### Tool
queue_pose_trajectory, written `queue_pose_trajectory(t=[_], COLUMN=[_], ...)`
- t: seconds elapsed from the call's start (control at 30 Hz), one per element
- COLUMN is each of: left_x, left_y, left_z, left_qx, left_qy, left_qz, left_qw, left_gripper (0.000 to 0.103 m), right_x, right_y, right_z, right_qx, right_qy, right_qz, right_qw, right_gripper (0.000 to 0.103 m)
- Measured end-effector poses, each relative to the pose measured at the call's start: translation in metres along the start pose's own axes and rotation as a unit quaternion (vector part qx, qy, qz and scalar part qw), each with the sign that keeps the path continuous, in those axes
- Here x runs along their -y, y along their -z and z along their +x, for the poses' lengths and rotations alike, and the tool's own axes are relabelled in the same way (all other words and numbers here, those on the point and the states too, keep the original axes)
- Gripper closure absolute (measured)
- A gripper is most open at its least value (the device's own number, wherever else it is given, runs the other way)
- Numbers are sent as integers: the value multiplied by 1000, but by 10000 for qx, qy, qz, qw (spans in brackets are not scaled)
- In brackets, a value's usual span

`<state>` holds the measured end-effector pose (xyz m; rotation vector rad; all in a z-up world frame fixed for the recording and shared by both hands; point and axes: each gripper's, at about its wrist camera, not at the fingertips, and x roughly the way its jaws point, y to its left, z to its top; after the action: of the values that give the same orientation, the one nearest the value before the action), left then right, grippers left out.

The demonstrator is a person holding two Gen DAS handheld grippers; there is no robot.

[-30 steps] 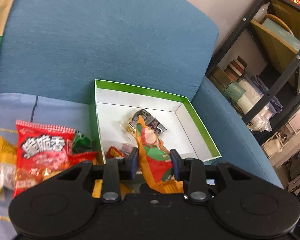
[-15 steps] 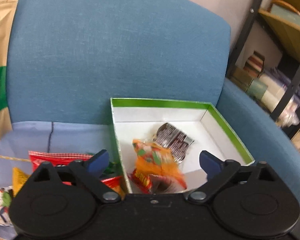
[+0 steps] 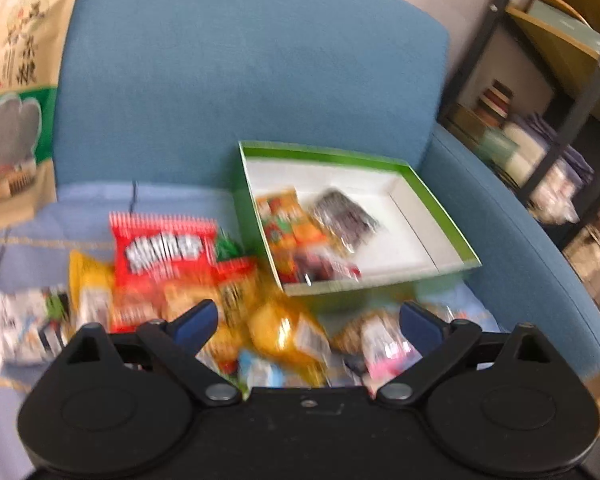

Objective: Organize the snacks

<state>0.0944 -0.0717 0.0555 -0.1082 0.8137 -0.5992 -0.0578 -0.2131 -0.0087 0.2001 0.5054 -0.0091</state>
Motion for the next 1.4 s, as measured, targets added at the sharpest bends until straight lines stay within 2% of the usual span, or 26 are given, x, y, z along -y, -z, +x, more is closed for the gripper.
queue_pose_trajectory(t=[0.17,0.4,0.67,0.7,0.73,0.9,1.07,1.1,1.23,1.3,1.33,1.37,1.4], left_x=[1,7,20,23,26,43,58,59,65,68,69,69,68], left_y=[30,51,61,61,61,63,64,64,63,65,65,67,68], left_z=[2,7,26,29,33,53,79,85,97,100,100,99,98], left_qx=[-296,-548,-755,-770,-789,-973,-1246,-1308,-1288,-1298,-1301,-1311,-1328], left_qy=[164,227,171,175,168,327,372,366,348,474,550,625,663], left_qz=[41,166,318,351,390,624,990,1042,1212,1343,1391,1420,1407], left_qw=[9994,9981,9965,9963,9960,9928,9866,9852,9836,9813,9801,9792,9789], left_gripper=[0,0,0,0,0,0,0,4,19,54,61,76,85], right_x=[-7,-11,-15,-15,-15,-12,-10,-9,-8,-8,-8,-8,-7], right_y=[37,61,65,65,65,67,68,69,70,69,69,70,69], right_z=[-11,-13,-12,-11,-11,-13,-12,-12,-12,-12,-12,-13,-13], right_qx=[-442,-798,-737,-753,-772,-758,-728,-717,-685,-681,-684,-673,-664], right_qy=[108,335,207,162,151,152,170,166,191,201,198,218,237], right_qz=[226,483,551,563,585,679,816,822,806,808,798,787,794], right_qw=[9987,9951,9955,9954,9952,9947,9939,9939,9942,9942,9943,9944,9943], right_gripper=[0,0,0,13,13,12,4,0,0,0,0,0,0])
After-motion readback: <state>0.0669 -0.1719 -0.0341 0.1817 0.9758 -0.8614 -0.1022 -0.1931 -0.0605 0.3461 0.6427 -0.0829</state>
